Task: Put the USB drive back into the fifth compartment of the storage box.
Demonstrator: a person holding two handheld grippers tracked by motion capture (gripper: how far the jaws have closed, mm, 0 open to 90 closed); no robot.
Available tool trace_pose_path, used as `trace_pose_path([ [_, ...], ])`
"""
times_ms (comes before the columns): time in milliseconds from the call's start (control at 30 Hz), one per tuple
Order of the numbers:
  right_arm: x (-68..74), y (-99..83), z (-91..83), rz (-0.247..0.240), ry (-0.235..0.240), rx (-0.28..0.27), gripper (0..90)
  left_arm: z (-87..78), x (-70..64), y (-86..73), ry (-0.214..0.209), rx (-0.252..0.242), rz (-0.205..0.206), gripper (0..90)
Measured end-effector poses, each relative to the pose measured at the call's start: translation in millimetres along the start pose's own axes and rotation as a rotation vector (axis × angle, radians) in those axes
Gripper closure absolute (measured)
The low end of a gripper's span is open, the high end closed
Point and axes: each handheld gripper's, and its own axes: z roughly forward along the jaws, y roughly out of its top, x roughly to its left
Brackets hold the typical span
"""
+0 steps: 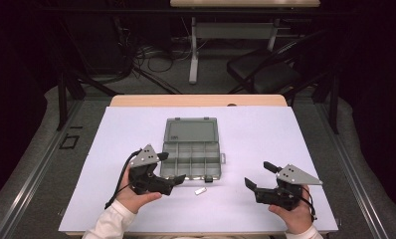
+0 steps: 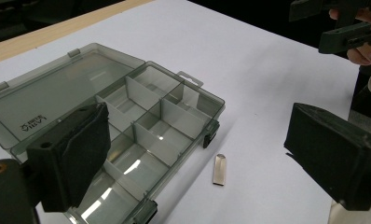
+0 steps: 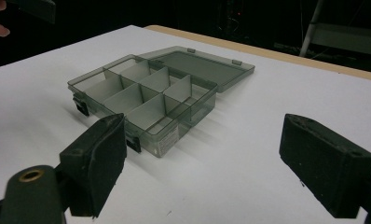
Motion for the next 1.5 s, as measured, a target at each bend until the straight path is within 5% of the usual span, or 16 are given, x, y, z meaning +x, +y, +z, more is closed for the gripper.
trace_pose_path([
  [467, 0.7, -0.6, 1.2, -0.010, 0.006, 0.013, 14.8, 9.0, -2.8, 9.2, -0.002, 0.064, 0.010, 11.8],
  [1500, 1.9, -1.5, 2.2, -0.019, 0.011, 0.023, 14.9, 36.3, -12.4, 12.9, -0.020, 0.097, 0.035, 22.1],
])
